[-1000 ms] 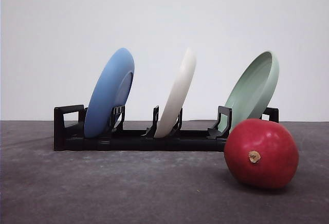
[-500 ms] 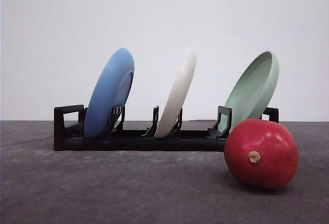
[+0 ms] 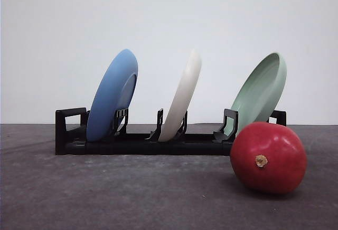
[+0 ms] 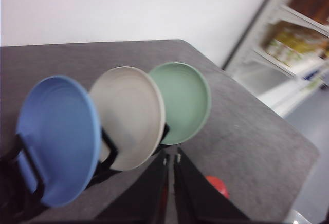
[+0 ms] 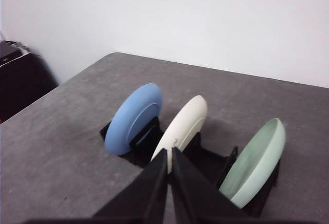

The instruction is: Place pomegranate in white plate

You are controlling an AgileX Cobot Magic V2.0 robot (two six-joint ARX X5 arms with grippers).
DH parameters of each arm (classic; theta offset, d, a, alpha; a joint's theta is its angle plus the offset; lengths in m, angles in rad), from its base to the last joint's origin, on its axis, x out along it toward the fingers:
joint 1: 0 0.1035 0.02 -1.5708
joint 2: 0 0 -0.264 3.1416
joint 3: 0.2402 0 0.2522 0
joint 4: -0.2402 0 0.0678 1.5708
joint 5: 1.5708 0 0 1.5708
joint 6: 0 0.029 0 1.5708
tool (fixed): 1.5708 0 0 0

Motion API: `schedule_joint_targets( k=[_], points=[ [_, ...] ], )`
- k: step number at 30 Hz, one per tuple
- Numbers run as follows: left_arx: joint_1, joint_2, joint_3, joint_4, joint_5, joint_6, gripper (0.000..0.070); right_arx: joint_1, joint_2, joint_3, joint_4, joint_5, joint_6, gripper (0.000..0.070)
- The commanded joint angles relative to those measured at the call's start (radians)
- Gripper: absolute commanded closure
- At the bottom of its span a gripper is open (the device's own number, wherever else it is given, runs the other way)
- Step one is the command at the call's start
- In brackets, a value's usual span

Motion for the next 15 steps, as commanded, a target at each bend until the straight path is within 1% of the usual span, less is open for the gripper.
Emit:
schedule_joint_targets(
  k=[1,6,7,8,9,12,14,15],
  points=[
    [-0.004,0.010,0.027,0.010,0.011,0.036,0.0699,0.002,0.004,0.018,0.006,-0.004,-0.019,0.0693],
    [-0.004,0.014,0.027,0.042,0.010,0.036,0.0697,0.002,0.002,0.018,0.005,-0.004,-0.019,0.0693],
    [-0.004,0.014,0.027,0.045,0.010,0.036,0.0693,0.002,0.003,0.018,0.005,-0.004,-0.019,0.0693],
    [-0.004,0.014,0.027,0.045,0.010,0.036,0.0674,0.002,0.003,0.018,0.006,-0.004,-0.019,0.0693],
    [-0.004,0.014,0.027,0.045,0.010,0.036,0.0649,0.002,0.003,0.018,0.005,-0.004,-0.019,0.0693],
    [-0.004,0.014,0.027,0.045,0.010,0.036,0.0529,0.002,0.003,0.018,0.006,-0.004,-0.023,0.0690],
    [-0.004,0.014,0.027,0.045,0.010,0.036,0.0416,0.002,0.004,0.018,0.006,-0.004,-0.023,0.0662],
    [-0.004,0.014,0.027,0.045,0.009,0.036,0.0355,0.002,0.006,0.018,0.006,-0.004,-0.023,0.0627]
  ],
)
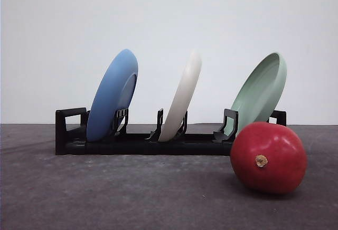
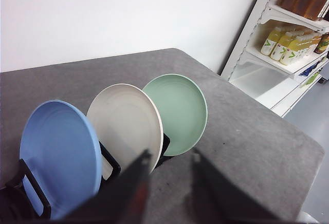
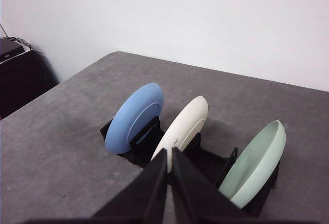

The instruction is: Place pomegranate in white plate

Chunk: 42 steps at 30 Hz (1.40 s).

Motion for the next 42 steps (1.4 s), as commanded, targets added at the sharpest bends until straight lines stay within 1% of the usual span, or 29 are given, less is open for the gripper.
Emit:
schedule_joint_targets(
  k=[1,3,4,6,7,8,12,16,20,25,29,32,38,42],
  points=[
    [-0.004,0.010,0.019,0.008,0.002,0.010,0.0282,0.002,0.011,0.018,0.006,-0.003,-0.007,0.0559],
    [-0.004,0.010,0.019,0.008,-0.004,0.010,0.0179,0.002,0.012,0.018,0.006,-0.003,-0.007,0.0426],
    [-0.004,0.011,0.019,0.008,-0.008,0.010,0.0138,0.002,0.017,0.018,0.006,-0.003,-0.007,0.0338],
    [-0.005,0.012,0.019,0.007,-0.016,0.010,0.0110,0.002,0.021,0.018,0.005,-0.003,-0.007,0.0211],
    [-0.007,0.013,0.019,0.006,-0.023,0.010,0.0101,0.002,0.024,0.018,0.005,-0.003,-0.006,0.0170],
    [-0.010,0.015,0.019,0.007,-0.028,0.010,0.0101,0.002,0.025,0.018,0.005,-0.003,-0.006,0.0144],
    [-0.042,0.037,0.019,0.005,-0.030,0.009,0.0102,0.002,0.031,0.018,0.005,-0.004,-0.006,0.0137],
    [-0.118,0.089,0.019,0.005,-0.034,0.003,0.0102,0.002,0.035,0.018,0.005,-0.004,0.004,0.0137],
    [-0.235,0.162,0.019,0.007,-0.116,0.002,0.0102,0.002,0.036,0.018,0.002,-0.004,0.064,0.0137],
    [-0.370,0.295,0.053,0.016,-0.218,0.002,0.0102,0.002,0.036,0.018,0.001,-0.005,0.096,0.0137],
    [-0.464,0.434,0.143,-0.002,-0.320,0.002,0.0102,0.002,0.036,0.018,-0.008,-0.006,0.099,0.0137],
    [-0.512,0.551,0.241,-0.023,-0.392,0.002,0.0102,0.002,0.035,0.018,-0.013,-0.006,0.099,0.0137],
    [-0.581,0.781,0.460,-0.085,-0.458,0.003,0.0103,0.007,0.036,0.018,-0.024,-0.006,0.099,0.0137],
    [-0.612,0.904,0.567,-0.085,-0.512,0.006,0.0104,0.007,0.036,0.018,-0.035,-0.006,0.099,0.0137]
  ],
)
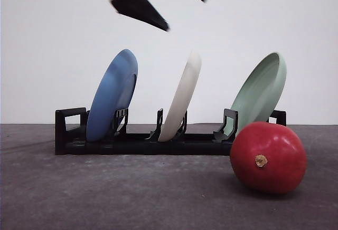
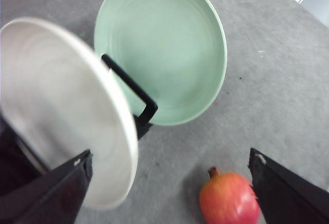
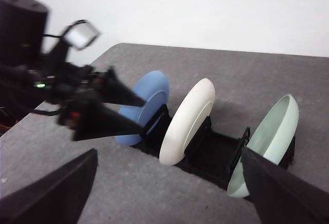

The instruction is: Place pomegranate in white plate

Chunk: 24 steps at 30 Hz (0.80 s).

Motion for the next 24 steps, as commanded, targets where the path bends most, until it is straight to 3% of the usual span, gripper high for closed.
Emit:
schedule_joint_targets(
  k=[1,17,19,24],
  points=[
    [-0.014,0.056,0.056,0.005,-0.017,0.002,0.0103,0.002,0.006,0.018,0.003,-0.004,0.010,0.0137],
    [-0.028,0.206,0.084,0.069,-0.072,0.000,0.0113,0.002,0.006,0.018,0.000,-0.055,0.010,0.0137],
    [-0.028,0.206,0.084,0.071,-0.072,0.000,0.0182,0.002,0.006,0.018,0.000,-0.055,0.010,0.0137],
    [-0.028,0.206,0.084,0.055,-0.072,-0.001,0.0549,0.002,0.006,0.018,0.000,-0.056,0.010,0.0137]
  ],
)
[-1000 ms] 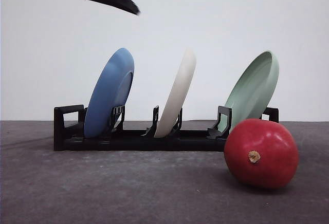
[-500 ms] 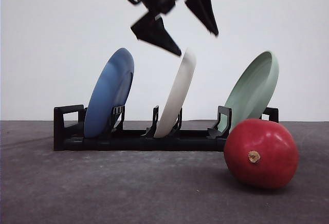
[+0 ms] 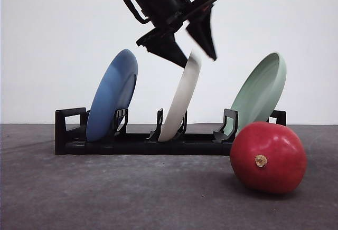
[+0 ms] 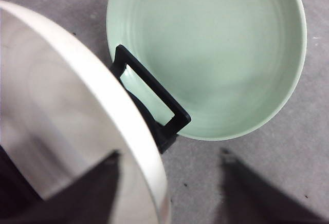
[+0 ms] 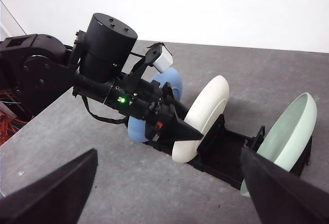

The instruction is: Place pomegranate in white plate

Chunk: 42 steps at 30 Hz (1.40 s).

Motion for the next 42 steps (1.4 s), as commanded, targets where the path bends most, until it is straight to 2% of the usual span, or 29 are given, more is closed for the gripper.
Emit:
schedule_joint_targets(
  k=[1,3,4,13,19,26,34,39,42],
  points=[
    [-0.010,0.016,0.025,0.002,-0.001,-0.001,0.0595,0.002,0.006,0.018,0.004,-0.004,0.010,0.0137],
    [-0.010,0.016,0.025,0.003,-0.001,-0.002,0.0682,0.002,0.006,0.018,0.003,-0.004,0.010,0.0137],
    [-0.010,0.016,0.025,0.003,-0.001,-0.007,0.0700,0.002,0.006,0.018,0.002,-0.004,0.010,0.0137],
    [-0.010,0.014,0.034,0.002,0.004,-0.055,0.0700,0.002,0.006,0.018,-0.014,-0.004,0.010,0.0137],
    [-0.010,-0.001,0.081,-0.004,0.052,-0.084,0.0700,0.002,0.006,0.018,-0.014,-0.004,0.010,0.0138],
    [-0.018,-0.100,0.103,-0.025,0.082,-0.116,0.0700,0.002,0.006,0.018,-0.014,-0.004,0.010,0.0137],
    [-0.054,-0.312,0.103,-0.178,0.081,-0.091,0.0700,0.002,0.006,0.018,-0.018,-0.003,0.009,0.0137],
    [-0.106,-0.441,0.103,-0.339,0.078,-0.033,0.0700,0.002,0.006,0.018,-0.018,-0.003,0.009,0.0137],
    [-0.153,-0.492,0.103,-0.434,0.044,-0.011,0.0700,0.002,0.006,0.018,-0.018,-0.003,0.009,0.0137]
  ],
)
